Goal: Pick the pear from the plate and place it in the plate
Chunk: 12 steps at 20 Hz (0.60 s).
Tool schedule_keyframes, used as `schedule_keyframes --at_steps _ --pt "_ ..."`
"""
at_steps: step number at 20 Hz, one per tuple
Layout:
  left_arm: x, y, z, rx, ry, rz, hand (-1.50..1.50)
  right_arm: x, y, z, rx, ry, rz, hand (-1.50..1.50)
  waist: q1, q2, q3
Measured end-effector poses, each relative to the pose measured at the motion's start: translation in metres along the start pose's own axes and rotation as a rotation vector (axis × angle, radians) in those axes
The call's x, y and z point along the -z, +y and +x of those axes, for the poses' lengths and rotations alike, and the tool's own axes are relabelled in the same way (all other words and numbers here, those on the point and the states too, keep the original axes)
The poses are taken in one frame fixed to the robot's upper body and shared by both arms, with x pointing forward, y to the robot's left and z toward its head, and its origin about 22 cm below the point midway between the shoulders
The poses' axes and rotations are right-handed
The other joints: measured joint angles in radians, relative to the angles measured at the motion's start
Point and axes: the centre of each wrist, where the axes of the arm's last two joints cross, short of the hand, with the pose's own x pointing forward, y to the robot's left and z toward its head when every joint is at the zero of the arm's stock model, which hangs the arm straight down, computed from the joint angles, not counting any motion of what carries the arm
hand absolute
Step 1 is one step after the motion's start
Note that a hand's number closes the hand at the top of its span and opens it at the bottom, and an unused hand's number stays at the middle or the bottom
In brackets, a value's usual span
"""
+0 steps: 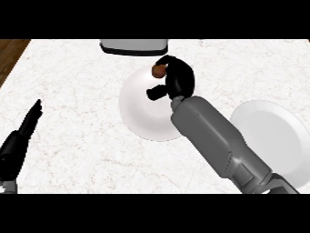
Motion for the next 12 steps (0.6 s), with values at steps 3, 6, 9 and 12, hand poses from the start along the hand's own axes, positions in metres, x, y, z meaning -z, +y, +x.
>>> schedule_keyframes --at_steps 3,6,9,12 --pt "0.000 -0.001 0.002 -0.007 0.004 0.001 0.00 0.000 0.003 -0.001 0.063 -0.022 -0.047 -1.50 -0.002 -0.001 0.000" --pt "-0.002 -0.005 0.003 -0.009 0.013 -0.001 0.00 0.001 -0.002 0.004 0.166 -0.046 -0.120 -1.50 -0.010 -0.004 0.000" --pt "-0.007 -0.002 -0.004 -0.003 0.025 0.010 0.00 0.004 -0.008 0.002 0.255 -0.041 -0.209 -1.50 -0.025 -0.007 0.000" --pt "-0.009 0.004 -0.005 -0.002 0.035 0.029 0.00 0.008 -0.020 -0.008 0.330 -0.016 -0.269 -1.50 -0.043 -0.012 0.000"
